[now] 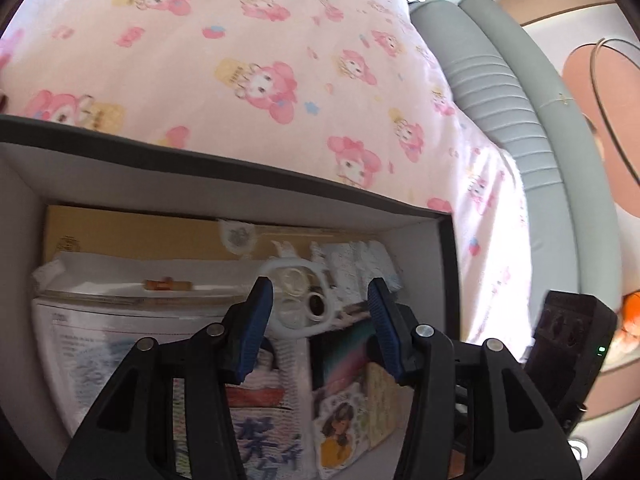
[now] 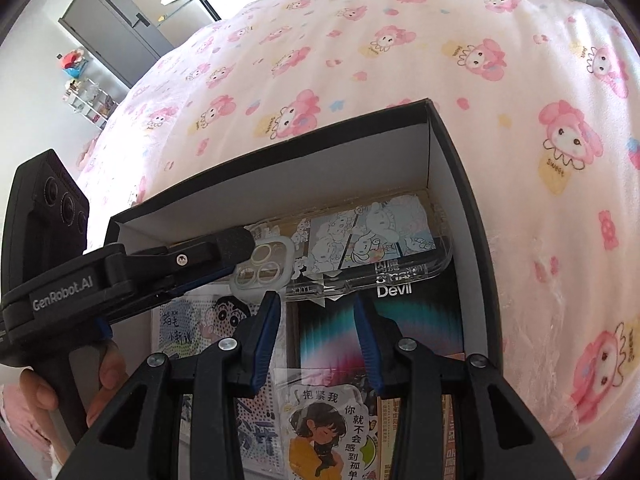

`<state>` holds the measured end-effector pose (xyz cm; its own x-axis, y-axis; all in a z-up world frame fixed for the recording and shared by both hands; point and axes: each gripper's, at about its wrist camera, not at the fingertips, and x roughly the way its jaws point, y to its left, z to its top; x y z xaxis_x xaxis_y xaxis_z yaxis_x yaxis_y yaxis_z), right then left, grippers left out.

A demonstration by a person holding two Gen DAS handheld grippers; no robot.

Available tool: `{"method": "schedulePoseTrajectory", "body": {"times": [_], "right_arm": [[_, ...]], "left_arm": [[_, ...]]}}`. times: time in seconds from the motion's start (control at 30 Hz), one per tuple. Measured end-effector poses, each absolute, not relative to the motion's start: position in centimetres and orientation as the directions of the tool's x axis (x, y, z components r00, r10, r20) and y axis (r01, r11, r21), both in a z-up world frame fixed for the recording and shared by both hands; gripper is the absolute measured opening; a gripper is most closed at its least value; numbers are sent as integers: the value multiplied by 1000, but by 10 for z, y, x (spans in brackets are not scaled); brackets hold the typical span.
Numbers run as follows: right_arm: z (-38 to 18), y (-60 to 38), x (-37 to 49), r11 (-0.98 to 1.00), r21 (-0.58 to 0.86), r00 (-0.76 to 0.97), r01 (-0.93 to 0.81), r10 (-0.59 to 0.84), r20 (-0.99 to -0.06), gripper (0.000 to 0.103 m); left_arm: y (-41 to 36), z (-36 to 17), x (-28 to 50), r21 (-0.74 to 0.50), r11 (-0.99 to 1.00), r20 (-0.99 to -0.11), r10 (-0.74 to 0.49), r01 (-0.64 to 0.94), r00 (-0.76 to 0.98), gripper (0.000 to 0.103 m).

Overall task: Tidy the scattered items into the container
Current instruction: 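Push the phone case and cards flatter into the box with both grippers, then withdraw both grippers from the box toward the scattered items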

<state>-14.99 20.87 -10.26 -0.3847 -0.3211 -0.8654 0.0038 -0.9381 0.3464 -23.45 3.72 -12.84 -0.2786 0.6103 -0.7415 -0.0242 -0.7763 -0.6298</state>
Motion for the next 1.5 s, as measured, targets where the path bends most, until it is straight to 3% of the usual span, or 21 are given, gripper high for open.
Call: {"method": "schedulePoseTrajectory", "body": {"times": [0.37,0.57,0.67,0.73,1.03,1.33,1.5], "right_arm": [[-101,208,-147,-942,335,-395,5,-310,-865,34],[-92,208,-137,-954,298,-411,14,-277,-868,34],[-56,203,-112,-981,183,-552,65,-188,-812,36],[-35,204,-96,-983,175,-605,59,-175,-777,43],[8,196,-39,-982,174,-648,71,-178,-741,43],[12,126,-16,-952,199,-608,232,-302,-734,43],[4,51,-25,-875,271,-501,402,-458,-735,43]], "left_arm": [[44,-132,-234,-672,-737,-702,665,-75,-254,52],[50,-94,-209,-516,-840,-766,540,-166,-350,52],[57,-63,-183,-418,-877,-764,480,-235,-431,52],[57,-49,-168,-408,-878,-743,478,-250,-468,52],[50,-5,-99,-378,-882,-702,472,-283,-533,53],[-28,-1,-54,-365,-917,-721,387,-159,-575,53],[-111,-10,-37,-397,-918,-730,318,-4,-605,53]]}}
